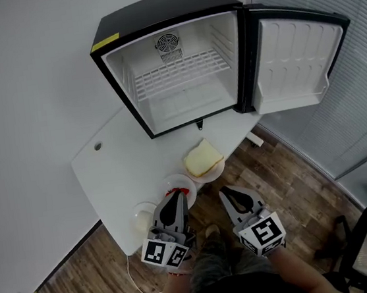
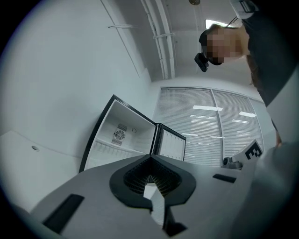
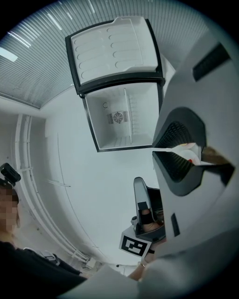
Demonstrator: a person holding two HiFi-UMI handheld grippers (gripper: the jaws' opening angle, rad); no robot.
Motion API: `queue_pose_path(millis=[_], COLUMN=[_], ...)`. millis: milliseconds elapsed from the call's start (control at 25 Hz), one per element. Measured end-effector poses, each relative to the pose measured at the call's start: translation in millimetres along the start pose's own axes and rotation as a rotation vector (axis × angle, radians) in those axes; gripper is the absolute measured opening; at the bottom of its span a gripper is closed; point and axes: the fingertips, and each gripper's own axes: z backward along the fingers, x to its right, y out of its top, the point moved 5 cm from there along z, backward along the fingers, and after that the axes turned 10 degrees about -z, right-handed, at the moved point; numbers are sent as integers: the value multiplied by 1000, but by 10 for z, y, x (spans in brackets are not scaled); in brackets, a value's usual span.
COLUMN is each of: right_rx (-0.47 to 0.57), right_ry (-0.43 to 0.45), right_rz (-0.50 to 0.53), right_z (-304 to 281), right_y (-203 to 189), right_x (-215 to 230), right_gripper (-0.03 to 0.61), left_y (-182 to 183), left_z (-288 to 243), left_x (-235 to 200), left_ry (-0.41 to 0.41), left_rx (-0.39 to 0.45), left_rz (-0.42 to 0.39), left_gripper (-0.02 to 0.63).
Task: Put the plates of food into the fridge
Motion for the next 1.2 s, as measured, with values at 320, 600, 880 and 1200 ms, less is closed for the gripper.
queue_pose_path(millis=[320, 600, 880, 1200], right_rx=[-110, -227, -285, -228], right_ry=[-82, -155, -227, -297], right_rz=[-199, -404, -578, -878], right_z=[-355, -570, -789, -961], right_y=[-385, -838, -1167, -1324], right_x=[347, 692, 940, 1083], right_gripper=[8, 75, 145, 158], left_y=[-165, -266, -394, -547], left_z=[-258, -374, -472, -518], left_x=[-320, -500, -606, -675], left_ry=[1, 33, 48, 52], left_rx=[-12, -14, -13, -18], left_rz=[6, 9, 1, 11], left_gripper=[6, 6, 6, 6])
